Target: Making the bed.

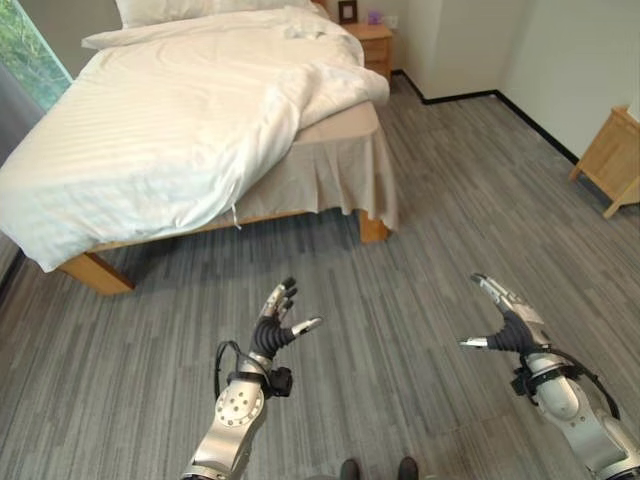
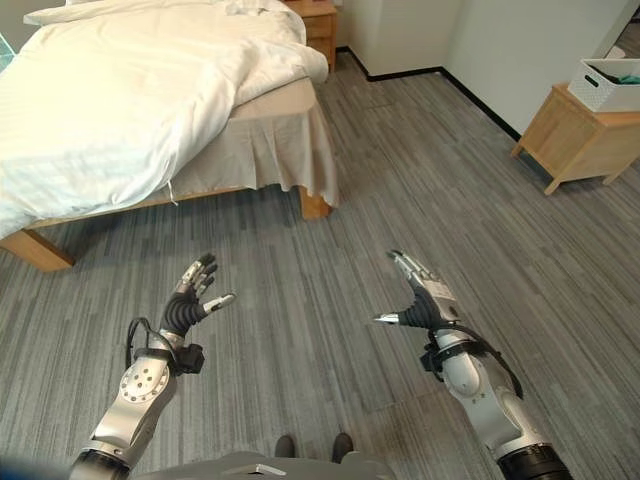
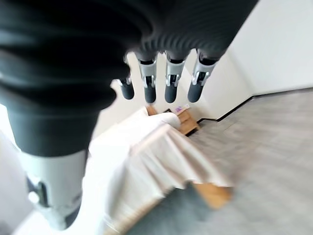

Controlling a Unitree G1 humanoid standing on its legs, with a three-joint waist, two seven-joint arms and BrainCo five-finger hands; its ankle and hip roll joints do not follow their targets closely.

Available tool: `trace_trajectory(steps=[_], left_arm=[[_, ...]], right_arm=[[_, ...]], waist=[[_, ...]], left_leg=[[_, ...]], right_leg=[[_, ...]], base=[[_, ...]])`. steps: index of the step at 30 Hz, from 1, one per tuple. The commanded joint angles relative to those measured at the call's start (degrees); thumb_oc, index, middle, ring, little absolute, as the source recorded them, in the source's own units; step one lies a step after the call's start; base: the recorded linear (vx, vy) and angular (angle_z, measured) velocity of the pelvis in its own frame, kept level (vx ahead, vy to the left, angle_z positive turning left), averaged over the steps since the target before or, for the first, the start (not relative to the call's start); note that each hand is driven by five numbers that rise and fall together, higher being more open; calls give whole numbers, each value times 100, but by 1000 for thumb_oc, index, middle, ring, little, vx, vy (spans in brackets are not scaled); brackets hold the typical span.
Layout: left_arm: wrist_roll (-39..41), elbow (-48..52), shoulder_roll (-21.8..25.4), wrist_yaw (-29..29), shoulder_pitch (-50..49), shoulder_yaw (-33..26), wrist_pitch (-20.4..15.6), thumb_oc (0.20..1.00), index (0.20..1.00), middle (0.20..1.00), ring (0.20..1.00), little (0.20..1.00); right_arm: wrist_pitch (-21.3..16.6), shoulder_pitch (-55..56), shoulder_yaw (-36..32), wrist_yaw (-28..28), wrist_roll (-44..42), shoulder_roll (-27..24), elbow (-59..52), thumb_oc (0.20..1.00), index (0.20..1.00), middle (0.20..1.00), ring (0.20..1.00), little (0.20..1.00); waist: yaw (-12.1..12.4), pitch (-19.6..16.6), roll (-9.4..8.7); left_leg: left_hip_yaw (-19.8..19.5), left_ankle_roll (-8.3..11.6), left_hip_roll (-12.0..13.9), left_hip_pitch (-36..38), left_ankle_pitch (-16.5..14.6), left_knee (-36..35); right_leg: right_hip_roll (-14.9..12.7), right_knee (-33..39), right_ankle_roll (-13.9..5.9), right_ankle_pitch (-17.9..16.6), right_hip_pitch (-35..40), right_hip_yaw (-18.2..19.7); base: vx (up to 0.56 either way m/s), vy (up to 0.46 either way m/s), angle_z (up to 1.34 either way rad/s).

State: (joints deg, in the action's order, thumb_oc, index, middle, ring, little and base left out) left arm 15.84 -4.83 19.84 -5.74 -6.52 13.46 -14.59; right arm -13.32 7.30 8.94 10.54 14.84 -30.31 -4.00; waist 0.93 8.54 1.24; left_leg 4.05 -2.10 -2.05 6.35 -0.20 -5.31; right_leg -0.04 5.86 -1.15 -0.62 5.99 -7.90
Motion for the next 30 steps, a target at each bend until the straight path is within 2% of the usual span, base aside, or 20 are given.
trace_trajectory(steps=[1,5,8,9,10,11,12,13,14,15,16,18,19,21,22,23,24,25,27,30], left_arm=[[307,-59,-6,153,277,-29,-333,1000,1000,1000,1000,1000],[389,-102,0,258,265,-7,-349,1000,1000,1000,1000,1000],[516,-10,-5,310,297,-48,-343,1000,1000,1000,1000,1000],[540,-2,-21,292,366,-39,-352,1000,1000,1000,1000,1000],[567,0,-80,230,524,10,-386,1000,1000,1000,1000,1000],[564,-17,-114,182,598,57,-388,1000,1000,1000,1000,1000],[591,-31,-150,191,601,72,-358,1000,1000,1000,1000,1000],[591,-30,-151,192,593,74,-357,1000,1000,1000,1000,1000],[588,-40,-187,198,537,96,-330,1000,1000,1000,1000,1000],[580,-39,-199,197,487,113,-314,1000,1000,1000,1000,1000],[590,-43,-236,177,413,161,-297,1000,1000,1000,1000,1000],[619,27,-264,207,311,151,-294,1000,1000,1000,1000,1000],[597,51,-214,282,271,185,-281,1000,1000,1000,1000,1000],[495,1,-136,271,485,412,-213,1000,1000,1000,1000,1000],[447,9,-95,269,542,453,-214,1000,1000,1000,1000,1000],[444,46,-12,279,616,538,-239,1000,1000,1000,1000,1000],[461,35,15,272,685,540,-224,1000,1000,1000,1000,1000],[448,36,32,278,743,560,-224,1000,1000,1000,1000,1000],[487,73,30,293,798,577,-224,1000,1000,1000,1000,1000],[520,68,-12,343,757,574,-239,1000,1000,1000,1000,1000]], right_arm=[[-490,-146,-241,-282,-1519,143,-428,1000,1000,1000,1000,1000],[-560,-183,-284,-397,-1785,239,-581,1000,1000,1000,1000,1000],[-448,-234,-266,-407,-1346,38,-533,1000,1000,1000,1000,1000],[-412,-274,-236,-385,-1255,-21,-495,1000,1000,1000,1000,1000],[-404,-145,-277,-381,-1189,-79,-489,1000,1000,1000,1000,1000],[-365,-3,-318,-384,-1124,-99,-461,1000,1000,1000,1000,1000],[-295,59,-295,-407,-1115,-94,-447,1000,1000,1000,1000,1000],[-290,69,-295,-408,-1116,-94,-453,1000,1000,1000,1000,1000],[-277,118,-262,-464,-1109,-90,-451,1000,1000,1000,1000,1000],[-266,135,-231,-489,-1119,-106,-403,1000,1000,1000,1000,1000],[-245,92,-161,-478,-1156,-197,-262,1000,1000,1000,1000,1000],[-253,56,-86,-540,-1005,-248,-301,1000,1000,1000,1000,1000],[-243,112,-43,-634,-930,-176,-358,1000,1000,1000,1000,1000],[-243,-10,158,-625,-886,-21,-320,1000,1000,1000,1000,1000],[-237,-123,225,-630,-853,11,-331,1000,1000,1000,1000,1000],[-227,-263,337,-671,-764,52,-388,1000,1000,1000,1000,1000],[-194,-349,390,-681,-712,98,-352,1000,1000,1000,1000,1000],[-187,-357,397,-672,-643,120,-362,1000,1000,1000,1000,1000],[-169,-344,418,-704,-606,117,-437,1000,1000,1000,1000,1000],[-159,-276,428,-731,-632,140,-440,1000,1000,1000,1000,1000]], waist=[[67,-174,-264],[56,-159,-247],[52,-77,-210],[68,43,-233],[51,324,-306],[80,534,-429],[104,514,-438],[138,490,-454],[180,424,-427],[225,375,-340],[377,302,-278],[565,165,-344],[572,55,-426],[533,-26,-656],[515,-33,-661],[362,-4,-573],[306,27,-468],[252,50,-381],[39,109,-280],[-206,134,-208]], left_leg=[[22,496,399,-32,107,31],[19,506,411,-10,82,31],[43,495,435,53,160,146],[29,535,426,-132,3,555],[-8,923,518,-995,216,2151],[209,1219,792,-1754,1024,3368],[640,950,978,-2206,890,2993],[692,933,972,-2197,841,3006],[893,774,940,-2225,658,2409],[912,738,911,-2255,751,1866],[940,800,1054,-2416,1212,545],[616,853,983,-2495,1444,139],[703,780,944,-2356,1572,119],[914,458,640,-1891,1323,107],[1000,352,575,-1702,1196,65],[1002,213,485,-1256,912,32],[1053,169,542,-1010,760,31],[1052,150,554,-845,641,31],[999,165,502,-442,355,31],[882,202,422,-64,109,31]], right_leg=[[-512,-86,-590,-150,93,-93],[-496,-86,-576,-127,96,-78],[-459,-86,-499,-92,140,-35],[-474,-86,-470,-8,187,-31],[-494,-91,-332,31,212,-87],[-475,-86,-188,144,420,-147],[-401,-86,-184,335,568,-143],[-429,-86,-197,359,560,-108],[-413,-86,-262,459,612,-42],[-336,-86,-320,531,667,24],[-380,-86,-466,758,919,138],[-472,-86,-583,1009,1268,358],[-541,-86,-547,1043,1514,533],[-700,-1306,-855,607,1169,592],[-760,-1902,-1055,116,876,631],[-870,-3006,-1364,-679,259,550],[-995,-3388,-1366,-905,-45,333],[-1143,-3487,-1329,-942,-244,58],[-1255,-3234,-1164,-600,-681,-362],[-1072,-2488,-931,-258,-1112,-524]], base=[[30,-37,0],[14,-33,0],[38,-59,-1],[-92,-149,-5],[7,-268,30],[218,-269,30],[303,-152,23],[364,23,-5],[324,109,-15],[639,238,-33],[760,242,-49],[829,173,-90],[853,159,-126],[640,177,-84],[485,200,-68],[518,214,-52],[523,193,-21],[518,155,0],[463,74,-9],[425,-53,33]])
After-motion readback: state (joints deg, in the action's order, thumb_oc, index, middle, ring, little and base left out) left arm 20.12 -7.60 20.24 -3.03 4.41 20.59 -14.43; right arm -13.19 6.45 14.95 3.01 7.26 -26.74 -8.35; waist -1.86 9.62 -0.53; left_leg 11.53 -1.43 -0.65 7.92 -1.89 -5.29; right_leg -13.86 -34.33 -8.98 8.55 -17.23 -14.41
